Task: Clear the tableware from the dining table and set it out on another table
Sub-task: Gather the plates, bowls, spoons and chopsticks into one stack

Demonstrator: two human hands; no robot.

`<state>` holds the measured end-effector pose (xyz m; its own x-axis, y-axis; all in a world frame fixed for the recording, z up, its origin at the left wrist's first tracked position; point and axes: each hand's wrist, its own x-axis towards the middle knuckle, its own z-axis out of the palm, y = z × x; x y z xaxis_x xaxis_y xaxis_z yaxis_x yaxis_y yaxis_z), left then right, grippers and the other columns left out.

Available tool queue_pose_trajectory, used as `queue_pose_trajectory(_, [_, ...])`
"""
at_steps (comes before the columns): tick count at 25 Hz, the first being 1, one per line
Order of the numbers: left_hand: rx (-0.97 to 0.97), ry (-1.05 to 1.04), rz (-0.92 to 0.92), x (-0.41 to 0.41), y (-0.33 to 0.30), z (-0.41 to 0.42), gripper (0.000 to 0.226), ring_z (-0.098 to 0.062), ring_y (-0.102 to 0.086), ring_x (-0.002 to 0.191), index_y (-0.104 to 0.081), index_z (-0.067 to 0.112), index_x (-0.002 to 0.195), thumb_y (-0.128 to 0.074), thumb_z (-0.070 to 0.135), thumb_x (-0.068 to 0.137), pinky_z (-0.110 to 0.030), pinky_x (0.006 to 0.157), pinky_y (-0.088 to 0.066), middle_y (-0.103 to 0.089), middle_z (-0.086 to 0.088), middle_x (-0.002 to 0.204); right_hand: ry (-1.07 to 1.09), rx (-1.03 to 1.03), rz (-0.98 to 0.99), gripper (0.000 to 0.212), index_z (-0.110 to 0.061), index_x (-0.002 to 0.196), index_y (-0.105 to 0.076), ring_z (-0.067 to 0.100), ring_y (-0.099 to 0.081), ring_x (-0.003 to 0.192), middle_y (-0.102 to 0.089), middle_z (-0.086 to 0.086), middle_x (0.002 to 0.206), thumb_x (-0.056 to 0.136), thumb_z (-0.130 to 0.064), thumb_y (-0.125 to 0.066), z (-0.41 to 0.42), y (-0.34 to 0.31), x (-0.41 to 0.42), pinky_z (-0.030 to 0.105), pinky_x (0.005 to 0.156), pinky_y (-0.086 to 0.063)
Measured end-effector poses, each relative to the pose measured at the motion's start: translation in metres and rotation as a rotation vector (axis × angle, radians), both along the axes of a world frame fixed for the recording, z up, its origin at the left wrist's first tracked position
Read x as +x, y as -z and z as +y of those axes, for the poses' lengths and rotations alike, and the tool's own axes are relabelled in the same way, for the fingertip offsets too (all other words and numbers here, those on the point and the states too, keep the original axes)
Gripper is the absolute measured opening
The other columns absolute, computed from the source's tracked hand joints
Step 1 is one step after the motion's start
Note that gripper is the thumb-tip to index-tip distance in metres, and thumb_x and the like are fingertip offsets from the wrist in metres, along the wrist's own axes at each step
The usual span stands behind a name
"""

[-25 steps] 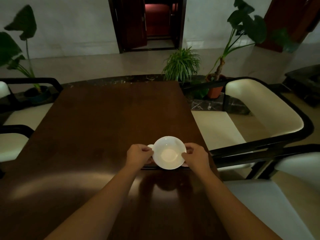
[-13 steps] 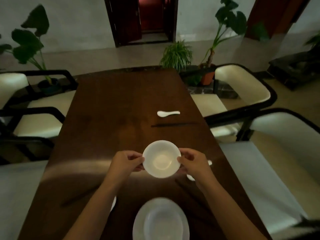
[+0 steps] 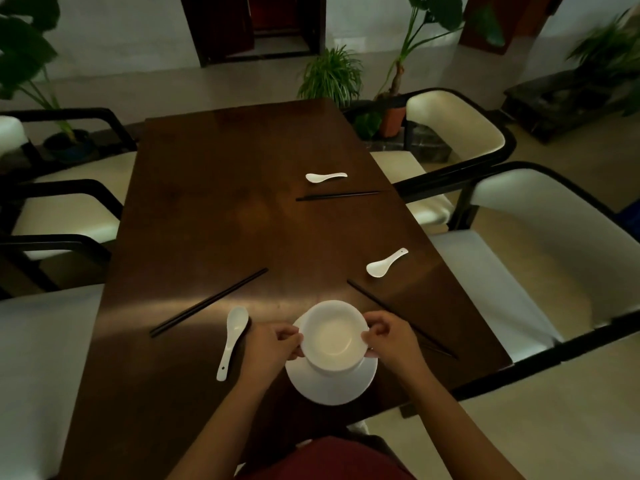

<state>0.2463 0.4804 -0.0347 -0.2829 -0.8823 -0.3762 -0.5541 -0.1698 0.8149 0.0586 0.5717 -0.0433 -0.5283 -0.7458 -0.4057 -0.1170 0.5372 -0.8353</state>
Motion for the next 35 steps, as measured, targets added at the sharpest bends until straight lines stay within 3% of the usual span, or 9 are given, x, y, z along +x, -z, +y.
queue_pose_trajectory(5, [-0.057, 0.027, -0.084, -0.004, 0.007, 0.007, 0.011, -0.012, -0.067, 0.06, -0.071, 0.008, 0.091, -0.066, 0.009, 0.081, -0.024, 0.064, -0.055, -0.068, 0.001, 0.061, -0.057, 0.047, 0.132, 0.022, -0.016, 0.101, -0.065, 0.007, -0.066, 0.057, -0.064, -0.006, 0.07, 0.079, -0.009, -0.066, 0.0, 0.013, 0.001, 0.013, 0.052, -0.052])
queue_pose_trajectory(10, [-0.091, 0.024, -0.11, -0.004, 0.011, 0.01, 0.01, -0.013, -0.067, 0.062, -0.07, 0.008, 0.089, -0.066, 0.01, 0.08, -0.029, 0.069, -0.056, -0.068, 0.0, 0.061, -0.116, 0.086, 0.242, 0.02, -0.019, 0.099, -0.065, 0.003, -0.064, 0.055, -0.064, -0.005, 0.067, 0.079, -0.015, -0.067, 0.0, 0.019, 0.001, 0.011, 0.055, -0.047])
queue_pose_trajectory(12, [-0.077, 0.012, -0.098, -0.006, 0.012, 0.01, 0.01, -0.015, -0.068, 0.063, -0.069, 0.007, 0.09, -0.066, 0.008, 0.08, -0.033, 0.072, -0.058, -0.069, -0.004, 0.064, -0.131, 0.093, 0.265, 0.021, -0.018, 0.101, -0.065, 0.006, -0.064, 0.057, -0.065, -0.003, 0.069, 0.079, -0.015, -0.066, 0.002, 0.02, 0.001, 0.014, 0.058, -0.048])
queue_pose_trajectory(15, [-0.068, -0.016, -0.088, -0.007, 0.018, 0.013, 0.005, -0.018, -0.068, 0.065, -0.067, 0.009, 0.084, -0.066, 0.006, 0.079, -0.037, 0.075, -0.058, -0.067, -0.003, 0.063, -0.16, 0.075, 0.315, 0.025, -0.015, 0.105, -0.065, 0.016, -0.066, 0.07, -0.068, 0.003, 0.078, 0.079, -0.016, -0.066, 0.002, 0.022, -0.001, 0.026, 0.074, -0.053])
queue_pose_trajectory(20, [-0.075, -0.043, -0.092, -0.006, 0.027, 0.016, 0.002, -0.01, -0.067, 0.061, -0.068, 0.009, 0.081, -0.067, 0.01, 0.079, -0.03, 0.071, -0.056, -0.067, 0.003, 0.063, -0.183, 0.059, 0.339, 0.029, -0.017, 0.108, -0.064, 0.019, -0.064, 0.081, -0.066, 0.005, 0.089, 0.079, -0.017, -0.066, 0.002, 0.028, -0.004, 0.029, 0.08, -0.052])
queue_pose_trajectory(27, [-0.15, -0.024, -0.149, 0.0, 0.03, 0.003, 0.01, -0.01, -0.065, 0.069, -0.067, 0.015, 0.091, -0.059, 0.02, 0.086, -0.025, 0.067, -0.05, -0.069, -0.001, 0.081, -0.172, 0.05, 0.226, 0.025, -0.016, 0.107, -0.065, 0.018, -0.064, 0.084, -0.067, 0.003, 0.091, 0.083, -0.021, -0.064, -0.001, 0.029, -0.024, 0.037, 0.084, -0.055])
queue_pose_trajectory(30, [-0.273, -0.16, -0.244, 0.009, 0.027, -0.008, 0.015, -0.011, -0.06, 0.071, -0.067, 0.012, 0.096, -0.057, 0.019, 0.088, -0.02, 0.062, -0.043, -0.069, -0.006, 0.089, -0.137, 0.049, 0.381, 0.021, -0.012, 0.103, -0.067, 0.019, -0.062, 0.086, -0.069, 0.009, 0.098, 0.085, -0.018, -0.06, -0.018, 0.024, -0.054, 0.034, 0.081, -0.051])
queue_pose_trajectory(32, [-0.311, -0.285, -0.36, 0.02, 0.03, -0.018, 0.026, -0.025, -0.062, 0.088, -0.064, 0.008, 0.109, -0.058, 0.02, 0.087, -0.031, 0.072, -0.046, -0.065, -0.015, 0.106, -0.129, 0.085, 0.497, 0.022, -0.01, 0.106, -0.065, 0.026, -0.062, 0.095, -0.067, 0.012, 0.106, 0.088, -0.017, -0.054, -0.042, 0.022, -0.079, 0.037, 0.084, -0.049])
queue_pose_trajectory(35, [-0.22, -0.306, -0.587, 0.035, 0.038, -0.026, 0.044, -0.038, -0.052, 0.111, -0.051, 0.005, 0.127, -0.057, 0.025, 0.088, -0.049, 0.085, -0.045, -0.051, -0.022, 0.126, -0.223, 0.175, 0.654, 0.03, -0.013, 0.117, -0.061, 0.029, -0.056, 0.11, -0.061, 0.012, 0.119, 0.089, -0.015, -0.049, -0.077, 0.024, -0.112, 0.039, 0.089, -0.047])
